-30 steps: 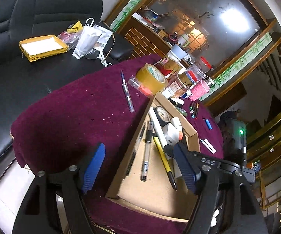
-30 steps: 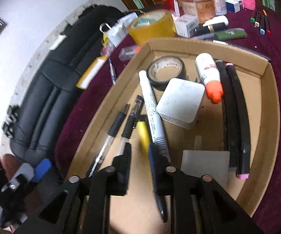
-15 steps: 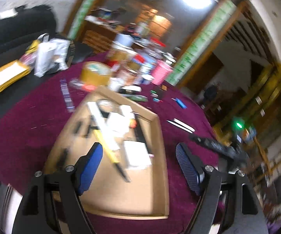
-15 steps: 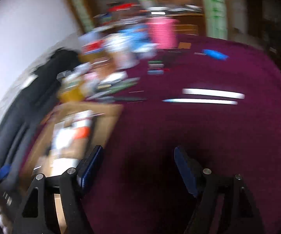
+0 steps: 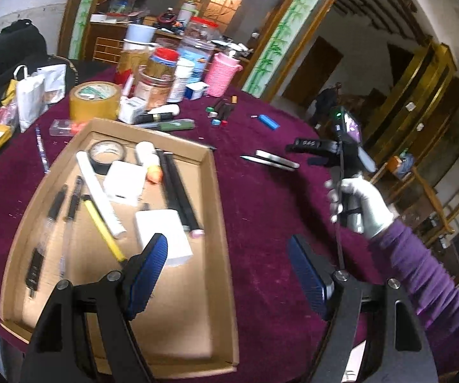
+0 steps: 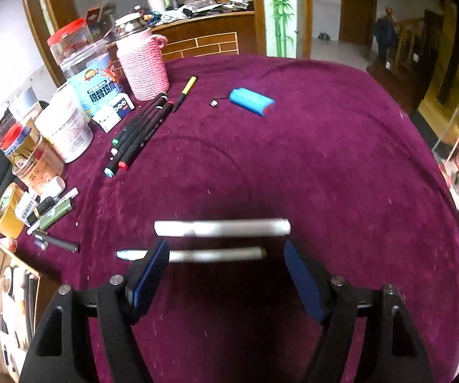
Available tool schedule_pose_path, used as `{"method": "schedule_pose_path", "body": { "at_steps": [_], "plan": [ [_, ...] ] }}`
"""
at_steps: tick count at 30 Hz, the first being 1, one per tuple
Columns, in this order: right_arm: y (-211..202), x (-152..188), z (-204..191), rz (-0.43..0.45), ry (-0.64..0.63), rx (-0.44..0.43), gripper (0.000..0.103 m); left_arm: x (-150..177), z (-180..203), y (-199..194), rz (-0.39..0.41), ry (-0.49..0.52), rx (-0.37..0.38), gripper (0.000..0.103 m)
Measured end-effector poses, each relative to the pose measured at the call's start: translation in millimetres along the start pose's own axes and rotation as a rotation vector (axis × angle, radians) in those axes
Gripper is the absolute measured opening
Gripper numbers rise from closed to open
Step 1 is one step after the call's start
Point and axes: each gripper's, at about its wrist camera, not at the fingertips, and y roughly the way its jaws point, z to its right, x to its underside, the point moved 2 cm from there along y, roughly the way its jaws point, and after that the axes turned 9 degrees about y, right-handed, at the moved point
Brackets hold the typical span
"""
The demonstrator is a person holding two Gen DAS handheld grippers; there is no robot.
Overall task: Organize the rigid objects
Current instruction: 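Move both tools back over the remaining items on the table, then reach both tools toward the two white markers lying on the cloth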
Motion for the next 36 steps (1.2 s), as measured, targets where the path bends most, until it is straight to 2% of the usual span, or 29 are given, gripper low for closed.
{"method": "schedule_pose_path", "body": {
  "at_steps": [3, 7, 10, 12, 16, 20, 24, 26, 28, 31, 33, 36],
  "plan": [
    [12.2, -4.3, 0.6, -0.017, -0.004, 0.014, 0.078, -1.4, -16.3, 2.9, -0.004, -0.027, -0.020, 0.077],
    [35.7, -15.0, -6.2, -0.045, -0.061, 0.078, 0.078, -2.3, -33.5, 9.8, -0.015, -0.063, -0.036, 0.077],
    [56.1, -22.7, -8.3, -0.101, -0.080, 0.131, 0.078, -0.2, -37.6, 12.7, -0.027, -0.079, -0.032, 0.077],
    [65.3, -21.8, -8.4, -0.149, -0.063, 0.126, 0.078, 0.3, -37.7, 13.0, -0.029, -0.079, -0.030, 0.077],
    [61.4, -0.5, -16.4, -0.228, -0.106, 0.087, 0.078, -0.1, -38.5, 8.4, -0.018, -0.079, -0.036, 0.077],
    [35.3, 42.7, -22.9, -0.353, -0.211, 0.045, 0.080, 0.3, -39.7, 5.8, -0.011, -0.087, -0.026, 0.077],
    [4.2, 87.0, -17.1, -0.380, -0.266, 0.010, 0.080, 2.2, -33.9, 4.0, -0.008, -0.080, -0.013, 0.077],
    [-11.4, 104.1, -11.4, -0.358, -0.277, -0.019, 0.081, 2.6, -28.6, 3.2, -0.006, -0.073, -0.007, 0.077],
    [-30.1, 109.7, -2.7, -0.299, -0.260, -0.061, 0.080, 2.7, -22.2, 2.0, -0.005, -0.060, 0.000, 0.077],
    [-84.8, 105.9, 22.6, -0.103, -0.197, -0.127, 0.080, 3.7, -6.8, -3.2, -0.001, -0.022, 0.007, 0.077],
    [-113.3, 107.3, 41.7, -0.020, -0.148, -0.167, 0.081, 4.9, 2.8, -6.0, 0.001, 0.006, 0.005, 0.077],
    [-155.9, 117.4, 66.5, 0.140, -0.085, -0.167, 0.081, 5.5, 16.7, -5.4, -0.001, 0.039, -0.003, 0.077]
  ]
}}
